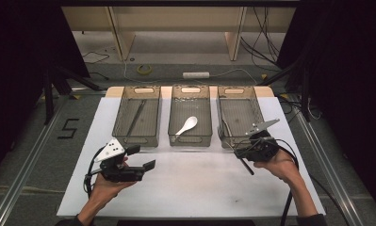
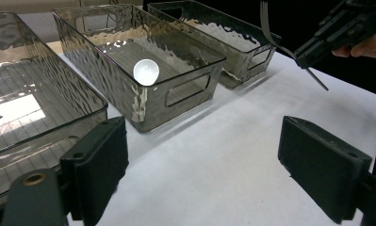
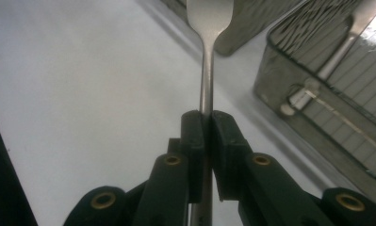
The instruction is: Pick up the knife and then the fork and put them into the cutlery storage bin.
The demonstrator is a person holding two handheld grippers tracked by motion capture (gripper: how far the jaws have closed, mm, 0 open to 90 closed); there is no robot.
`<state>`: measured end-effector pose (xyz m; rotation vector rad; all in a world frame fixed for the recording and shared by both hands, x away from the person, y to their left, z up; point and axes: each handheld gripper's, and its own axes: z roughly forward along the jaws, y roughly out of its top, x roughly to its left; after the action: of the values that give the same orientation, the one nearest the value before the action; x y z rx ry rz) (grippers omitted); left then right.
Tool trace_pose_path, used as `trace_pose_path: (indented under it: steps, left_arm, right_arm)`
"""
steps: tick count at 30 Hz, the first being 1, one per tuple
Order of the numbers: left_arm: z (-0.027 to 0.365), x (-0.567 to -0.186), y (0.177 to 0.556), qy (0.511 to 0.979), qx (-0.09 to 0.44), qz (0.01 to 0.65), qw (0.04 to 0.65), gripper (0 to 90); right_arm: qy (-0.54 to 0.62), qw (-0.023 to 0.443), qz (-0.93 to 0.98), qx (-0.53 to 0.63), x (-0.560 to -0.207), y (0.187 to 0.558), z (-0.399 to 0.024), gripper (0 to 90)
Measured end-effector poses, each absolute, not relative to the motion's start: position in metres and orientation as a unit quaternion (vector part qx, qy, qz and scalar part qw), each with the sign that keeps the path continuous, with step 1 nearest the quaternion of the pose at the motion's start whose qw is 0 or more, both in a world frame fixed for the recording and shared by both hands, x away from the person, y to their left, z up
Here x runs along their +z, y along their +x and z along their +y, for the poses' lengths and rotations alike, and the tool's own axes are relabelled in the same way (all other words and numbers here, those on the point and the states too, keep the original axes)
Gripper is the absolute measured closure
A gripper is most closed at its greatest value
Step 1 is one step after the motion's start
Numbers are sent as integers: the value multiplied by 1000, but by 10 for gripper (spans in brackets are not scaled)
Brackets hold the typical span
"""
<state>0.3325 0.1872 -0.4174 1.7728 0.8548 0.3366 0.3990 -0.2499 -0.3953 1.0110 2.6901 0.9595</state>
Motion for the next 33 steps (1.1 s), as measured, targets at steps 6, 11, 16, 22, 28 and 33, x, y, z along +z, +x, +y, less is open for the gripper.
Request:
trace_pose_path:
  steps: [6,11,16,22,28,33]
  left_arm:
    - [188,-418,333,746,142,362,541,160]
    - [188,-418,333,746,143,362,541,160]
    - [188,-418,333,746,143,361,541,160]
    - [188,-418,333,745,143,362,541,160]
    - [188,-418,333,746,142,361,541,160]
    - [188,-418,333,746,141,362,541,160]
  right_arm:
    - [349,65,872,337,-385,410,-258,847]
    - [359,75,863,347,-375,420,-261,847]
    - [370,84,856,353,-365,432,-264,847]
    - [380,90,848,359,-355,448,-263,847]
    - [394,96,840,360,-347,462,-259,847]
    - [405,106,833,361,-341,472,-258,847]
